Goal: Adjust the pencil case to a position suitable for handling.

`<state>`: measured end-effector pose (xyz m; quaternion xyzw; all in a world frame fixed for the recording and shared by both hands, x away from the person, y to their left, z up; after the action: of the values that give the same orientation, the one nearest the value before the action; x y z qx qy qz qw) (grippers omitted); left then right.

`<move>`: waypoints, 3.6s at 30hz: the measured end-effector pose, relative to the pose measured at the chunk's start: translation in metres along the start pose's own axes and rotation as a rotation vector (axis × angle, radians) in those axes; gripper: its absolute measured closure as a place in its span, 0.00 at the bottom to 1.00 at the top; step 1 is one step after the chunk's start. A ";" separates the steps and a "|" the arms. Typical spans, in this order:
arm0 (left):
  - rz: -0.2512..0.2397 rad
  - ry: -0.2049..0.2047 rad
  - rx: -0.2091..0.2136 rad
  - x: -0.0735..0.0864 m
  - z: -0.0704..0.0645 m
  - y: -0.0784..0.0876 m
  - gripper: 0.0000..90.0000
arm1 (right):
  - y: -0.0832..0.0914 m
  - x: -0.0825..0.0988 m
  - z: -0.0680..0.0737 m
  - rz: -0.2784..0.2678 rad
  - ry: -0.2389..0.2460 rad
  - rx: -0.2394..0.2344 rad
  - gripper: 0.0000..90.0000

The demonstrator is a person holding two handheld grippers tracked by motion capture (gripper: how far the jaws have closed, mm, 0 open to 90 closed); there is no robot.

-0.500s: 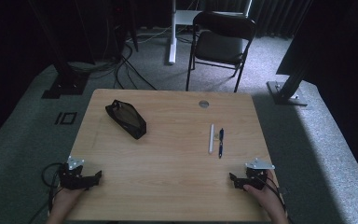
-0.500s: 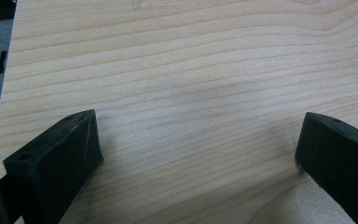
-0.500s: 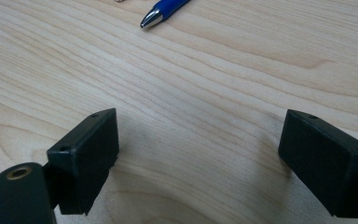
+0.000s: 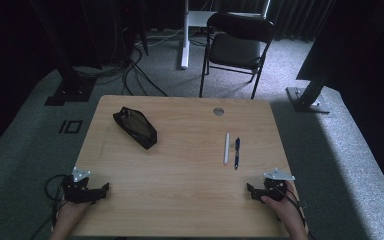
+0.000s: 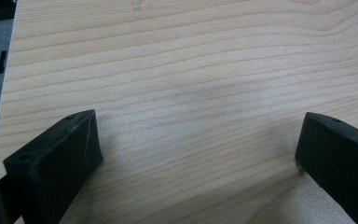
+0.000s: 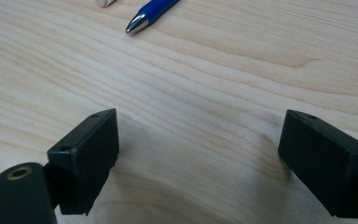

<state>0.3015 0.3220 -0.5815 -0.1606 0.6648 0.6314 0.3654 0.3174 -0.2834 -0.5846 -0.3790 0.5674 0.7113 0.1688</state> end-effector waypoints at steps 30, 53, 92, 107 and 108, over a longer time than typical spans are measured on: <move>0.000 0.000 0.000 0.000 0.000 0.000 0.00 | -0.004 -0.044 0.032 -0.063 0.052 -0.060 0.14; 0.000 0.000 0.000 0.000 0.000 0.000 0.00 | -0.026 -0.082 0.086 -0.120 0.128 -0.150 0.14; -0.001 0.000 0.002 0.000 0.000 0.000 0.00 | -0.072 -0.122 0.179 -0.161 0.243 -0.286 0.14; -0.001 0.000 0.002 0.000 0.000 0.000 0.00 | -0.093 -0.140 0.226 -0.180 0.254 -0.363 0.15; -0.001 0.000 0.001 0.000 0.000 0.000 0.00 | -0.095 -0.140 0.229 -0.182 0.256 -0.365 0.14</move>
<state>0.3017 0.3219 -0.5815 -0.1605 0.6652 0.6308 0.3659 0.3933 -0.0139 -0.5304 -0.5397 0.4099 0.7301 0.0877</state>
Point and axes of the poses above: each handheld gripper's, and its own axes: y roughly backward along the jaws, x roughly out of its underside, z roughly to its left, the point moved 4 cm from there along -y, roughly forward along the jaws, and after that the axes turned 4 degrees about -y, right-handed, at the moved point
